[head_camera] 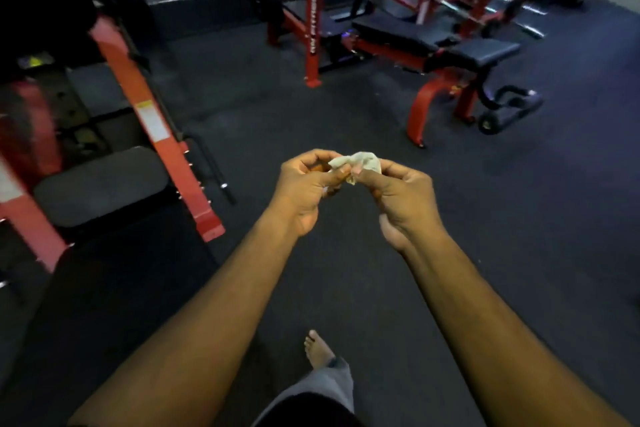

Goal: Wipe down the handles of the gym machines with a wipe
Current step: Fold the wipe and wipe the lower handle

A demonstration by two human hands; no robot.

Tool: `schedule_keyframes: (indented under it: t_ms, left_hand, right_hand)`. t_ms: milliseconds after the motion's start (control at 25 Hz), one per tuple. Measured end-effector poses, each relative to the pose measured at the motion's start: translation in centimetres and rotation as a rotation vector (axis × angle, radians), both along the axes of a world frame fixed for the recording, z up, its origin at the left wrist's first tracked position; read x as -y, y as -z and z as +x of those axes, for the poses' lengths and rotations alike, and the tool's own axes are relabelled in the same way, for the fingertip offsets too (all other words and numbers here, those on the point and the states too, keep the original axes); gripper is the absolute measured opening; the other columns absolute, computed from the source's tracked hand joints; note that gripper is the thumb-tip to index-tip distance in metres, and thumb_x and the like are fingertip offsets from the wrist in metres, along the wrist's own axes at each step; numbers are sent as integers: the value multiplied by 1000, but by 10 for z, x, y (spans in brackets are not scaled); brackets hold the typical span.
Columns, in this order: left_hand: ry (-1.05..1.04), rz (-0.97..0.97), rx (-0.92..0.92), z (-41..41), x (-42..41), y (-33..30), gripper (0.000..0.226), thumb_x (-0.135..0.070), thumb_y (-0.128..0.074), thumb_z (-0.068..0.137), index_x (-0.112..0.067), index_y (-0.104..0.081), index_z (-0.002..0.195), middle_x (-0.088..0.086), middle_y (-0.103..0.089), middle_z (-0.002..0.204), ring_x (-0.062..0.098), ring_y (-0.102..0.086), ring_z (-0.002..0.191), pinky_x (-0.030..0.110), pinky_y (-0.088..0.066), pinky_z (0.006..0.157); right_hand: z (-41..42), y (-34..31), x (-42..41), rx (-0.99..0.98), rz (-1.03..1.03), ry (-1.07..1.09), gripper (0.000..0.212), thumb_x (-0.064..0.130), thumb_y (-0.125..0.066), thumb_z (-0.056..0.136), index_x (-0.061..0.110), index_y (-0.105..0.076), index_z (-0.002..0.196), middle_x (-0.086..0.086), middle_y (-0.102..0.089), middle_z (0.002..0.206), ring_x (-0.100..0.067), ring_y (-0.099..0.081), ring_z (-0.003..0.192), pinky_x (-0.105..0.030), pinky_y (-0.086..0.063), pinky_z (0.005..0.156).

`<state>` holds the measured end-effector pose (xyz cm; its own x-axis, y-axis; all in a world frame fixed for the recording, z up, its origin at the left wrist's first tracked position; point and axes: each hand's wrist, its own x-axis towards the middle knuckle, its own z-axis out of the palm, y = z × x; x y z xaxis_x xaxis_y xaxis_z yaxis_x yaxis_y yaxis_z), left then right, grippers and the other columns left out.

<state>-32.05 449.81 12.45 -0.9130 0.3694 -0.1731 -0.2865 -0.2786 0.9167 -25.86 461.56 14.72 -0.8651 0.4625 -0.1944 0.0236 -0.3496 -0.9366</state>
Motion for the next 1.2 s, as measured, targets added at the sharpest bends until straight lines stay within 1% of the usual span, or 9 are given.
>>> schedule_keyframes:
  t_ms: [160,320,440,600,680,880,960,1120,1200]
  left_hand:
    - [-133,0,67,-106,-36,11,23,13,-64,82,-9,-69,82,1,-69,72,12,-57,67,24,-40,62]
    - [-292,102,152,-184,-67,10,20,14,-61,84,-3,-69,88,7,-73,83,17,-68,80,24,-57,71]
    - [-438,134,210,-249,-79,18,16,9,-65,84,-1,-68,97,7,-74,85,16,-71,79,24,-59,71]
    - [-643,144,238,-326,-94,37,14,6,-67,84,0,-69,97,10,-75,84,20,-72,78,31,-61,76]
    - [-777,165,259,-362,-99,43,11,6,-66,85,0,-69,94,10,-74,83,20,-73,76,29,-61,71]
    - [-1047,211,347,-434,-92,68,14,7,-67,83,-7,-71,87,7,-72,77,18,-68,73,27,-55,71]
    - [-1152,238,374,-474,-76,89,16,10,-67,81,-5,-71,87,7,-72,75,16,-67,70,24,-57,67]
    - [-1306,284,430,-554,-22,155,21,14,-58,84,-1,-71,89,8,-72,72,9,-68,60,19,-53,55]
    - [-1334,320,466,-594,5,197,20,13,-58,84,-2,-71,87,8,-72,72,10,-68,59,21,-53,54]
  right_hand:
    - [-123,11,-32,-24,88,-142,28,-12,-68,79,-5,-70,106,-18,-73,104,-20,-69,98,-30,-54,90]
    - [-219,12,-62,-103,104,-318,35,-8,-71,81,1,-65,115,-13,-72,110,-24,-69,107,-36,-55,94]
    - [-298,25,-79,-109,113,-342,27,-7,-72,81,1,-68,106,-15,-73,103,-28,-70,102,-42,-55,93]
    - [-401,45,-90,-143,219,-499,22,-6,-72,82,1,-72,102,-14,-74,96,-23,-71,94,-34,-58,84]
    - [-453,53,-90,-150,279,-610,24,-9,-69,81,0,-72,103,-12,-75,96,-20,-72,92,-30,-58,81]
    - [-552,78,-65,-227,423,-898,20,-2,-71,84,8,-76,100,-1,-76,94,-14,-72,91,-30,-58,83]
    - [-598,100,-40,-223,466,-986,21,-3,-71,83,9,-76,100,0,-76,94,-12,-72,90,-29,-57,83]
    - [-691,174,28,-227,565,-1081,17,10,-78,80,13,-76,97,-1,-75,91,-13,-72,83,-35,-59,77]
    - [-734,214,61,-209,605,-1136,15,7,-77,80,11,-76,94,1,-75,85,-10,-69,76,-34,-58,71]
